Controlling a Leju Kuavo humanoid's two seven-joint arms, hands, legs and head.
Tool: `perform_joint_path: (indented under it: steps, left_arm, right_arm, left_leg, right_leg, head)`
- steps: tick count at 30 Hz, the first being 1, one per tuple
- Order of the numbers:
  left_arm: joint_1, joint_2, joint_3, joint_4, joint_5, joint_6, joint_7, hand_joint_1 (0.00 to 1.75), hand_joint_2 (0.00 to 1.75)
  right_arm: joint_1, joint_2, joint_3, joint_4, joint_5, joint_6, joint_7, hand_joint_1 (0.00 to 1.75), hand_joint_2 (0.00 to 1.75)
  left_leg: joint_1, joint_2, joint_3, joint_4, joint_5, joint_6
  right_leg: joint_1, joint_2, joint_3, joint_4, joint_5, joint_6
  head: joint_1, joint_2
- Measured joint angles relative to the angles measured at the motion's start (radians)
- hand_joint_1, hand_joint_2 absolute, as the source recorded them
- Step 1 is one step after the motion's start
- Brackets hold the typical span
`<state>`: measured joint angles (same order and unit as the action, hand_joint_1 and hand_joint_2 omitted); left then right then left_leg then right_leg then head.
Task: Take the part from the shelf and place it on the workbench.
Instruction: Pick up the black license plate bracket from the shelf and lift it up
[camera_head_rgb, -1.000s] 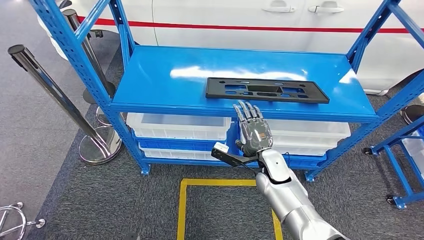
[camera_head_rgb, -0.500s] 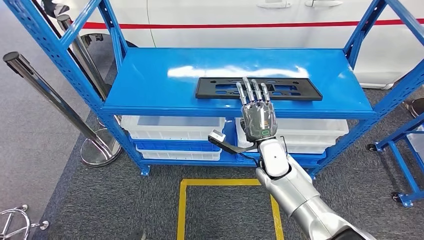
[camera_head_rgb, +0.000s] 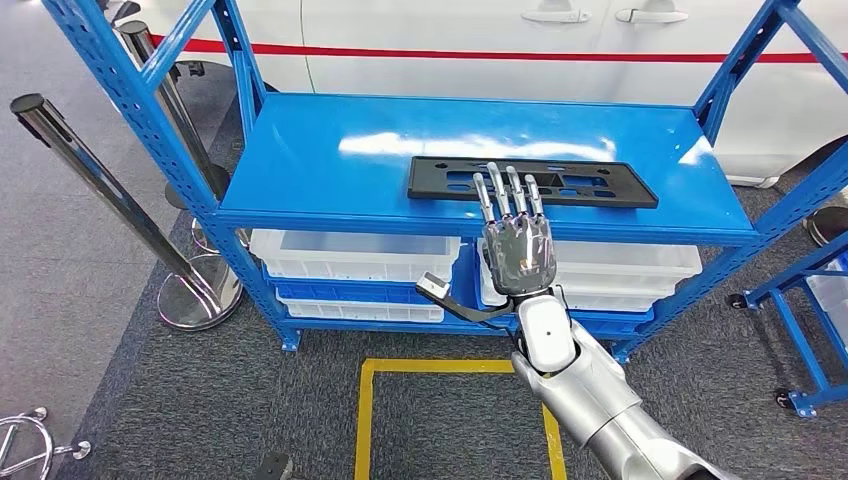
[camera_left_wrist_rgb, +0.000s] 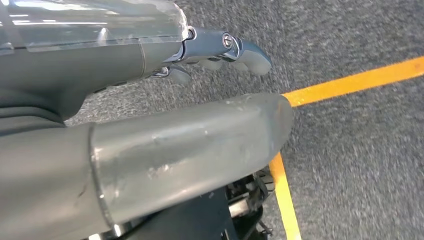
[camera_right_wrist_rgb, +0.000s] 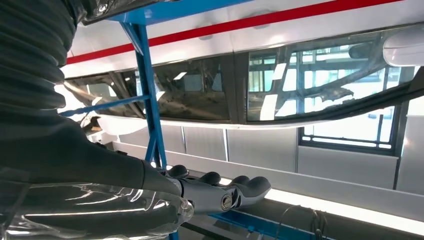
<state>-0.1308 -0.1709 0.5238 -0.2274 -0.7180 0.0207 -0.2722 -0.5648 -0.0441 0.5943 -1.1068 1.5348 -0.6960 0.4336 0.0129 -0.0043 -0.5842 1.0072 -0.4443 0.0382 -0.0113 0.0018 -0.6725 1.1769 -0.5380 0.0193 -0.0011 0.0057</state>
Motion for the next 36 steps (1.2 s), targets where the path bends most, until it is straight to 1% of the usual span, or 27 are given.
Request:
perform_joint_path:
  steps: [1, 2, 3, 4, 6, 7, 9, 12, 13, 14, 16, 17, 18, 19, 21, 22, 23, 24, 27, 28, 29, 31, 32, 33, 34, 35, 36]
  left_arm:
    - [-0.001, 0.000, 0.000, 0.000, -0.002, 0.000, 0.000, 0.00, 0.00]
    - [-0.001, 0.000, 0.000, 0.000, -0.003, 0.000, 0.001, 0.00, 0.00]
    - [-0.001, 0.000, 0.000, 0.000, -0.004, 0.001, 0.001, 0.00, 0.00]
    - [-0.001, 0.000, 0.000, 0.000, -0.004, 0.001, 0.001, 0.00, 0.00]
    - [-0.001, 0.000, 0.000, 0.000, -0.005, 0.002, 0.002, 0.00, 0.00]
    - [-0.002, 0.000, 0.000, 0.000, -0.005, 0.002, 0.002, 0.00, 0.00]
    - [-0.004, 0.000, 0.000, 0.000, -0.005, 0.002, 0.003, 0.00, 0.00]
    - [-0.007, 0.000, 0.000, 0.000, -0.006, 0.005, 0.003, 0.00, 0.00]
    - [-0.008, 0.000, 0.000, 0.000, -0.006, 0.006, 0.003, 0.00, 0.00]
    - [-0.009, 0.000, 0.000, 0.000, -0.007, 0.006, 0.003, 0.00, 0.00]
    - [-0.010, 0.000, 0.000, 0.000, -0.007, 0.007, 0.003, 0.00, 0.00]
    - [-0.010, 0.000, 0.000, 0.000, -0.008, 0.007, 0.003, 0.00, 0.00]
    - [-0.010, 0.000, 0.000, 0.000, -0.008, 0.006, 0.003, 0.00, 0.00]
    - [-0.009, 0.000, 0.000, 0.000, -0.009, 0.005, 0.003, 0.00, 0.00]
    - [-0.011, 0.000, 0.000, 0.000, -0.010, 0.001, 0.003, 0.00, 0.00]
    - [-0.013, 0.000, 0.000, 0.000, -0.011, 0.000, 0.003, 0.00, 0.00]
    - [-0.015, 0.001, 0.000, 0.000, -0.012, -0.001, 0.003, 0.00, 0.00]
    - [-0.016, 0.001, 0.000, 0.000, -0.013, -0.002, 0.003, 0.00, 0.00]
    - [-0.016, 0.001, 0.000, 0.000, -0.016, -0.003, 0.002, 0.00, 0.00]
    - [-0.016, 0.001, 0.000, 0.000, -0.017, -0.003, 0.002, 0.00, 0.00]
    - [-0.017, 0.000, 0.000, 0.000, -0.018, -0.003, 0.002, 0.00, 0.00]
    - [-0.018, 0.000, 0.000, 0.000, -0.019, -0.003, 0.002, 0.00, 0.00]
    - [-0.018, 0.000, 0.000, 0.000, -0.020, -0.004, 0.002, 0.00, 0.00]
    - [-0.017, 0.000, 0.000, 0.000, -0.020, -0.004, 0.002, 0.00, 0.00]
    - [-0.017, 0.000, 0.000, 0.000, -0.020, -0.004, 0.002, 0.00, 0.00]
    - [-0.016, -0.001, 0.000, 0.000, -0.020, -0.004, 0.002, 0.00, 0.00]
    - [-0.016, -0.001, 0.000, 0.000, -0.020, -0.004, 0.002, 0.00, 0.00]
  right_arm:
    - [0.007, -0.001, -0.008, 0.001, 0.000, 0.000, -0.006, 0.00, 1.75]
    - [0.015, -0.002, -0.016, 0.003, 0.000, 0.000, -0.013, 0.00, 1.75]
    - [0.023, -0.002, -0.026, 0.005, 0.000, 0.000, -0.020, 0.00, 1.75]
    - [0.028, -0.002, -0.036, 0.008, 0.000, -0.001, -0.026, 0.00, 1.75]
    - [0.032, -0.002, -0.056, 0.013, 0.000, -0.001, -0.035, 0.00, 1.75]
    - [0.032, -0.002, -0.065, 0.015, 0.000, -0.001, -0.038, 0.00, 1.75]
    - [0.037, -0.002, -0.078, 0.019, 0.000, -0.001, -0.044, 0.00, 1.75]
    - [0.043, -0.002, -0.094, 0.028, 0.000, -0.001, -0.047, 0.00, 1.75]
    - [0.043, -0.002, -0.098, 0.030, 0.000, -0.001, -0.047, 0.00, 1.75]
    - [0.043, -0.002, -0.101, 0.033, 0.000, -0.001, -0.047, 0.00, 1.75]
    - [0.046, -0.002, -0.106, 0.040, 0.000, -0.001, -0.048, 0.00, 1.75]
    - [0.048, -0.002, -0.108, 0.044, 0.000, -0.001, -0.048, 0.00, 1.75]
    - [0.051, -0.002, -0.110, 0.049, 0.000, -0.001, -0.049, 0.00, 1.75]
    - [0.052, -0.002, -0.113, 0.053, 0.000, -0.001, -0.049, 0.00, 1.75]
    - [0.053, -0.002, -0.121, 0.060, 0.000, -0.001, -0.051, 0.00, 1.75]
    - [0.052, -0.003, -0.125, 0.062, 0.000, -0.001, -0.052, 0.00, 1.75]
    - [0.052, -0.003, -0.129, 0.064, 0.000, -0.001, -0.053, 0.00, 1.75]
    - [0.052, -0.003, -0.132, 0.067, 0.000, -0.001, -0.054, 0.00, 1.75]
    - [0.053, -0.003, -0.139, 0.075, 0.000, -0.002, -0.059, 0.00, 1.75]
    - [0.052, -0.004, -0.144, 0.078, 0.000, -0.002, -0.060, 0.00, 1.75]
    - [0.051, -0.006, -0.150, 0.081, 0.000, -0.002, -0.060, 0.00, 1.75]
    - [0.052, -0.008, -0.161, 0.091, 0.000, -0.002, -0.062, 0.00, 1.75]
    - [0.055, -0.010, -0.165, 0.097, 0.000, -0.002, -0.063, 0.00, 1.75]
    - [0.058, -0.011, -0.169, 0.103, 0.000, -0.002, -0.064, 0.00, 1.75]
    - [0.060, -0.012, -0.172, 0.107, 0.000, -0.002, -0.065, 0.00, 1.75]
    - [0.061, -0.012, -0.175, 0.111, 0.000, -0.002, -0.065, 0.00, 1.75]
    - [0.060, -0.012, -0.178, 0.114, 0.000, -0.002, -0.065, 0.00, 1.75]
  left_leg:
    - [0.000, 0.000, 0.000, 0.000, 0.000, 0.001]
    - [0.000, 0.000, 0.000, 0.001, -0.001, 0.002]
    - [0.000, -0.001, 0.001, 0.001, -0.002, 0.001]
    - [0.000, -0.002, 0.002, 0.002, -0.003, 0.000]
    - [-0.001, -0.003, 0.003, 0.008, -0.008, -0.005]
    - [-0.003, -0.004, 0.002, 0.012, -0.011, -0.009]
    - [-0.007, -0.004, 0.000, 0.016, -0.015, -0.016]
    - [-0.005, -0.003, 0.000, 0.020, -0.023, -0.030]
    - [-0.003, -0.003, -0.009, 0.042, -0.039, -0.035]
    - [-0.002, -0.002, -0.028, 0.086, -0.065, -0.040]
    - [-0.001, -0.001, -0.091, 0.222, -0.128, -0.046]
    - [0.000, -0.001, -0.121, 0.281, -0.147, -0.048]
    - [0.000, -0.001, -0.135, 0.307, -0.146, -0.047]
    - [-0.001, -0.001, -0.130, 0.292, -0.126, -0.045]
    - [-0.003, -0.001, -0.071, 0.161, -0.052, -0.032]
    - [-0.006, -0.001, -0.038, 0.091, -0.026, -0.025]
    - [-0.008, -0.001, -0.014, 0.041, -0.011, -0.019]
    - [-0.011, -0.001, -0.003, 0.017, -0.009, -0.016]
    - [-0.010, -0.001, 0.003, 0.003, -0.002, -0.007]
    - [-0.007, 0.000, 0.005, -0.004, 0.002, -0.002]
    - [-0.004, 0.000, 0.008, -0.011, 0.006, 0.002]
    - [-0.004, 0.001, 0.008, -0.013, 0.008, 0.006]
    - [-0.004, 0.001, 0.007, -0.013, 0.008, 0.007]
    - [-0.003, 0.001, 0.007, -0.012, 0.008, 0.006]
    - [-0.003, 0.001, 0.007, -0.011, 0.007, 0.005]
    - [-0.002, 0.000, 0.008, -0.008, 0.005, 0.003]
    - [-0.002, 0.000, 0.008, -0.004, 0.002, 0.000]
  right_leg:
    - [-0.001, 0.000, -0.032, 0.064, -0.026, 0.002]
    - [-0.003, 0.000, -0.055, 0.108, -0.037, 0.004]
    - [-0.004, -0.001, -0.064, 0.121, -0.029, 0.006]
    - [-0.005, -0.001, -0.055, 0.097, -0.004, 0.006]
    - [-0.007, -0.001, 0.004, -0.027, 0.062, 0.003]
    - [-0.006, -0.001, 0.030, -0.084, 0.083, 0.001]
    - [-0.003, 0.001, 0.052, -0.133, 0.090, -0.005]
    - [-0.002, 0.001, 0.056, -0.141, 0.092, -0.022]
    - [-0.004, 0.000, 0.058, -0.144, 0.093, -0.028]
    - [-0.005, -0.001, 0.060, -0.146, 0.094, -0.033]
    - [-0.003, -0.002, 0.061, -0.146, 0.093, -0.039]
    - [-0.002, -0.002, 0.061, -0.146, 0.092, -0.040]
    - [0.000, -0.002, 0.062, -0.146, 0.092, -0.041]
    - [0.001, -0.002, 0.063, -0.146, 0.091, -0.041]
    - [0.004, 0.000, 0.067, -0.146, 0.090, -0.041]
    - [0.006, 0.001, 0.068, -0.145, 0.089, -0.039]
    - [0.007, 0.001, 0.068, -0.145, 0.089, -0.036]
    - [0.008, 0.001, 0.067, -0.145, 0.089, -0.032]
    - [0.006, 0.000, 0.066, -0.145, 0.088, -0.015]
    - [0.005, 0.000, 0.061, -0.131, 0.077, -0.009]
    - [0.005, 0.000, 0.046, -0.098, 0.054, -0.004]
    - [0.001, 0.000, -0.010, 0.020, -0.007, 0.004]
    - [-0.001, 0.000, -0.040, 0.079, -0.029, 0.007]
    - [-0.003, -0.001, -0.058, 0.114, -0.034, 0.010]
    - [-0.006, -0.001, -0.059, 0.113, -0.021, 0.013]
    - [-0.009, -0.001, -0.042, 0.074, 0.010, 0.014]
    - [-0.012, -0.002, -0.010, 0.009, 0.047, 0.015]
  head:
    - [0.000, 0.000]
    - [0.000, 0.000]
    - [0.000, 0.000]
    - [0.000, 0.000]
    - [0.000, 0.000]
    - [0.000, 0.000]
    - [-0.001, 0.000]
    - [-0.001, 0.000]
    - [-0.001, 0.000]
    - [-0.001, 0.000]
    - [-0.001, 0.000]
    - [-0.001, 0.000]
    - [-0.001, 0.000]
    - [-0.001, 0.000]
    - [-0.001, 0.000]
    - [-0.001, 0.000]
    - [-0.001, 0.000]
    - [0.000, 0.000]
    - [-0.001, 0.000]
    - [0.000, 0.000]
    - [0.000, 0.000]
    - [0.000, 0.000]
    - [0.000, 0.000]
    - [0.000, 0.000]
    - [0.000, 0.000]
    - [0.000, 0.000]
    - [0.000, 0.000]
